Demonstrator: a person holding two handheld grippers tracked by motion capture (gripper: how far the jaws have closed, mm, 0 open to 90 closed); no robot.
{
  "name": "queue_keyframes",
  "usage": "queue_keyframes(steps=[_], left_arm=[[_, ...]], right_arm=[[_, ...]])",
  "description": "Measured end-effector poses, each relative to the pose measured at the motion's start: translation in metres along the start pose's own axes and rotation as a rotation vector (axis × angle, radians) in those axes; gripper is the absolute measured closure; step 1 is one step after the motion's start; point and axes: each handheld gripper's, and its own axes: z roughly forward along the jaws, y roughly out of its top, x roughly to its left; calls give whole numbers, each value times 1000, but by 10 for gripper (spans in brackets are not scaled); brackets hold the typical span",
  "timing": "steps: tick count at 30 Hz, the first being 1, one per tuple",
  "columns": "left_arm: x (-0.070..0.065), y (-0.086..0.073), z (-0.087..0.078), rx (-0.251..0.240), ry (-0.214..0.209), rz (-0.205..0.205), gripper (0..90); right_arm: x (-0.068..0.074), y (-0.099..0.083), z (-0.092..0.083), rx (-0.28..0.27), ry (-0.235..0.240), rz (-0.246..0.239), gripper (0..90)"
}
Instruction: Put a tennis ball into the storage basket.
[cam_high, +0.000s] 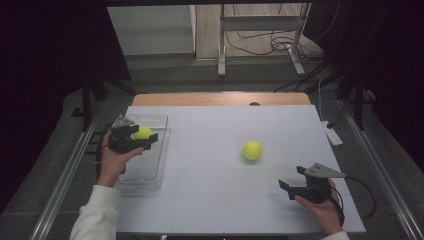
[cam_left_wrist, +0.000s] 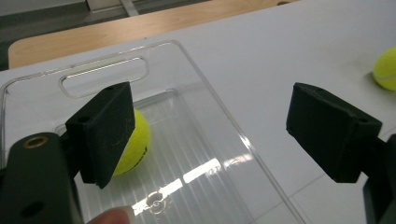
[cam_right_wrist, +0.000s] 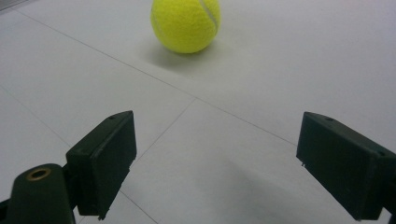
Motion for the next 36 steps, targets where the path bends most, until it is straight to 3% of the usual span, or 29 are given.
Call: queue_keyframes(steps=[11, 16, 20, 26, 36], left_arm=[[-12, -2, -15, -53, -65, 3, 167], [-19, 0, -18, -80, -119, -6, 167], [-26, 0, -16, -67, -133, 18, 165], [-33, 0, -10, -65, -174, 17, 160], [-47, 5, -6, -58, -203, 37, 153]], right_arm=[[0, 2, 1, -1, 0, 2, 127], [1, 2, 0, -5, 0, 4, 127], [1, 3, 1, -2, -3, 0, 127], [2, 3, 2, -1, -3, 0, 127], [-2, 0, -1, 1, -14, 8, 127]])
